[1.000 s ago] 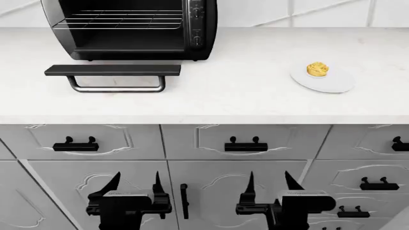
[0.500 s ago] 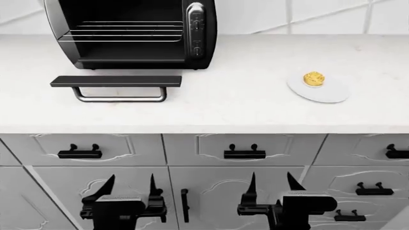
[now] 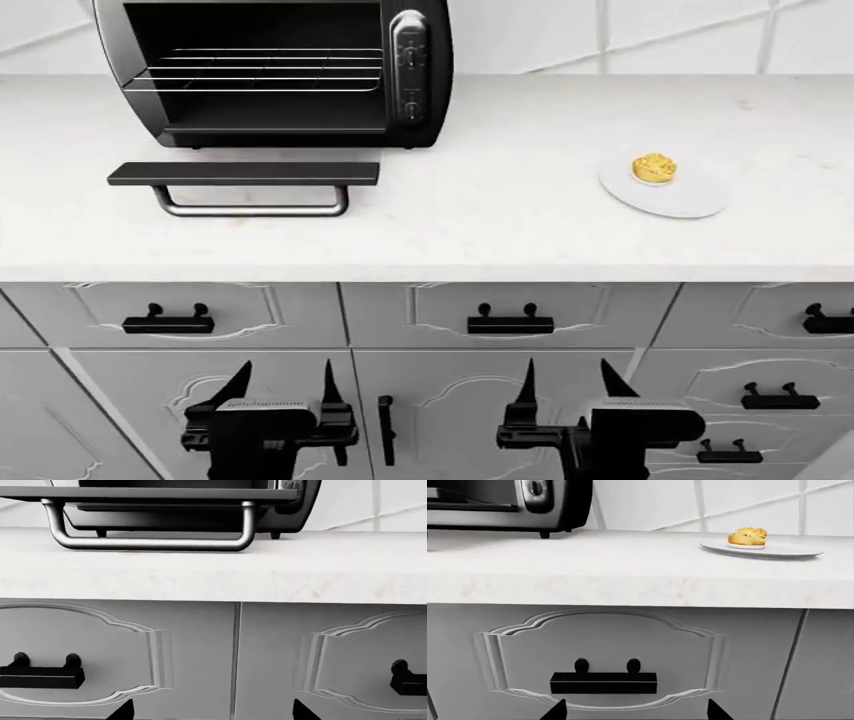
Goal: Place the scone on the rack of the toaster oven.
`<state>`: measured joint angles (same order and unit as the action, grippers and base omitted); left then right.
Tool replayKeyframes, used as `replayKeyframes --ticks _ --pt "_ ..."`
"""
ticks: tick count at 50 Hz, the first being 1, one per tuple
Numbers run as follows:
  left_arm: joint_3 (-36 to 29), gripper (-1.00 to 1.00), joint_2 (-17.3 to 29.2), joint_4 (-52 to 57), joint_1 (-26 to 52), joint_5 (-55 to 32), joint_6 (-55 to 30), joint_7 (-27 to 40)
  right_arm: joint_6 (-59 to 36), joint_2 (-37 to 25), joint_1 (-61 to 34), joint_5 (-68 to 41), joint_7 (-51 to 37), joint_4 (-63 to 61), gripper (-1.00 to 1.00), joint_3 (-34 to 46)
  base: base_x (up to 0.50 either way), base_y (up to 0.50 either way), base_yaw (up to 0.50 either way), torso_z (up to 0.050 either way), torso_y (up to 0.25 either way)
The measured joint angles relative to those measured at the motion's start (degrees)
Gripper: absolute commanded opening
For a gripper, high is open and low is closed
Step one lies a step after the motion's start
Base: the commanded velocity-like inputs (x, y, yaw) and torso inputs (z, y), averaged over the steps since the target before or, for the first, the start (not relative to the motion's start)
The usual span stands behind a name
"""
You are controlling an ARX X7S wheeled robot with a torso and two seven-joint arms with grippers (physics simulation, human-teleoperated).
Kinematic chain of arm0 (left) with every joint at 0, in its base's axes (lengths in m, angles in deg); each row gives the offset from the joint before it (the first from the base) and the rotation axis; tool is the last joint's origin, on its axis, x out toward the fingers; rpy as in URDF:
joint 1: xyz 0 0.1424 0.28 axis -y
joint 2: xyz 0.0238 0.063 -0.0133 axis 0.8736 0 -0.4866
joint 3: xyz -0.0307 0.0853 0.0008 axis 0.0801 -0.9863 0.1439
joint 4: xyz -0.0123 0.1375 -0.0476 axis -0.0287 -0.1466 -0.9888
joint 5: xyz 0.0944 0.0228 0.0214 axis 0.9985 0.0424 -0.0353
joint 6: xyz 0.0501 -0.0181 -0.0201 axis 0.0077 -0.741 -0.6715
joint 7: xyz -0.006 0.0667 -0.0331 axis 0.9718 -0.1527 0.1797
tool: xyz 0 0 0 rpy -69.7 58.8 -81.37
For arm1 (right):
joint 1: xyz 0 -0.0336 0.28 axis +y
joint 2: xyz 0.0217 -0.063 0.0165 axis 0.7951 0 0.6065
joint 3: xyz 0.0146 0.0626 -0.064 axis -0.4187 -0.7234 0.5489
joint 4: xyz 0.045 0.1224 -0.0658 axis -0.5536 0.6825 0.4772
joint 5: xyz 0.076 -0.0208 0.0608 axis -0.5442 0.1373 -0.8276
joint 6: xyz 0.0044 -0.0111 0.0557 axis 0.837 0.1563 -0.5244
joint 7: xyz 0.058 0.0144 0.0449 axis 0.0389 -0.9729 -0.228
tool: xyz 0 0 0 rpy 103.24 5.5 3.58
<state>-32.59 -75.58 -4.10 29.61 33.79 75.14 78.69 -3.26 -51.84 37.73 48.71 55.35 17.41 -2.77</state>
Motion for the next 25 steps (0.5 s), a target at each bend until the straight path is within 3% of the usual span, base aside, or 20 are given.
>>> replayKeyframes --ticks 13,25 --pt "-0.15 1.0 1.77 4.88 0.16 -2.06 -3.63 0.79 -2.24 -0.96 -0.68 -1.17 -1.21 -2.34 1.0 0.39 0.0 0.0 0.0 0.0 0.0" --pt "4.46 1.0 7.92 23.84 12.21 -13.04 -30.82 1.6 -23.83 -5.84 -11.57 -7.34 -1.07 -17.02 1.0 -3.46 0.0 0.0 0.0 0.0 0.0"
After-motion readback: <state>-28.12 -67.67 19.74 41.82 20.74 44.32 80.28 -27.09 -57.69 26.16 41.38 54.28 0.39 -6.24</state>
